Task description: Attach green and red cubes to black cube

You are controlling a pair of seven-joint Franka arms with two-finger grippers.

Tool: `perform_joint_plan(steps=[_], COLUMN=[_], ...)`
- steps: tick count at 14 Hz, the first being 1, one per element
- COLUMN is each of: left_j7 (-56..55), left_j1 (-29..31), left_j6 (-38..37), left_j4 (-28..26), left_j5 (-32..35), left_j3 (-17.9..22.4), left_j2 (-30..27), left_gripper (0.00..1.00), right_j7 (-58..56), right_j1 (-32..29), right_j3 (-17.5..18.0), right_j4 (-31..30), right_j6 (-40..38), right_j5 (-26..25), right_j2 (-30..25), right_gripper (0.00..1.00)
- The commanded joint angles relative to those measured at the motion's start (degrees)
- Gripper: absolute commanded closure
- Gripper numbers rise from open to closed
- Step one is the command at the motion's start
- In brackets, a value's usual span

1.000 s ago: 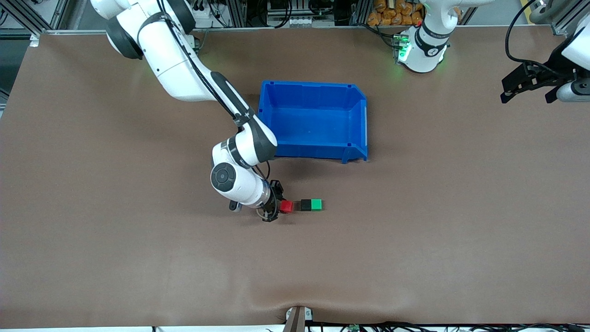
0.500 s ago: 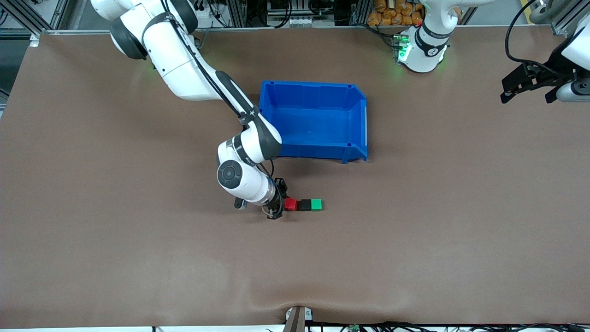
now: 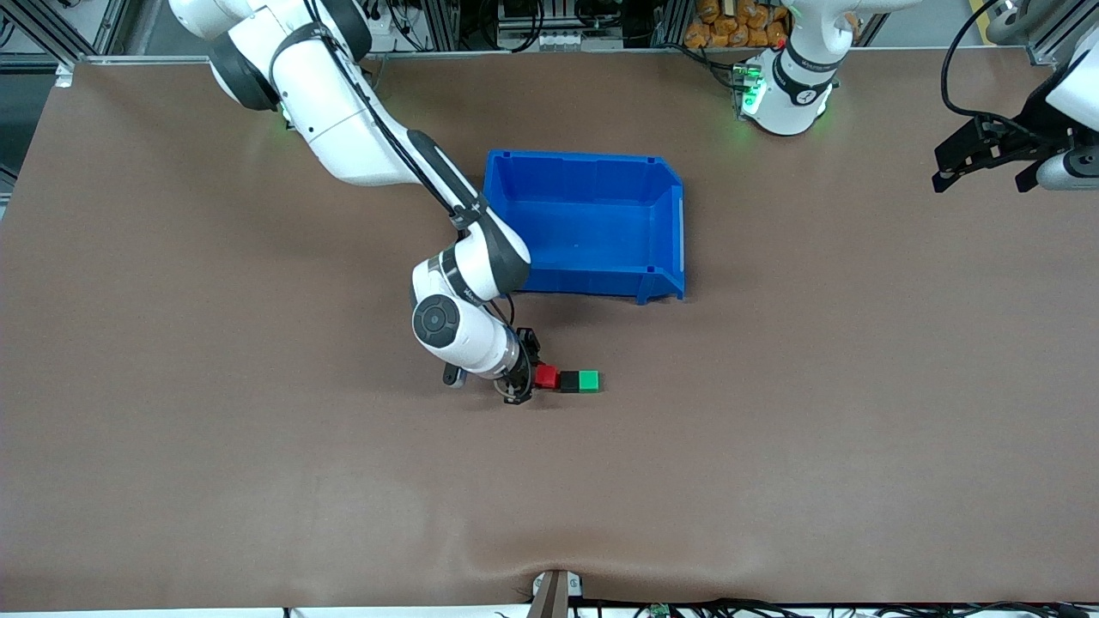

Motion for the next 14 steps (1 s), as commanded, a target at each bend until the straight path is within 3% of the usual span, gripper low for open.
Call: perform_joint_plan(steps=[1, 14], left_j7=[-0.6, -0.6], left_j1=[0.1, 0.1], left_j6=[0.2, 0.5], left_j4=[0.4, 0.4], left_j5=[0.9, 0.9], left_j3=[-0.4, -0.4], left_j2=[0.1, 0.1], left_gripper=[0.0, 0.0], right_j7=[0.9, 0.5], right_j1=[0.7, 1.1], right_j3=[-0.4, -0.6], right_j4=[2.7, 4.4], right_j6=[1.3, 1.3], right_j5=[0.2, -0.1], right_j2=[2.3, 3.6], right_gripper=[1.0, 1.0])
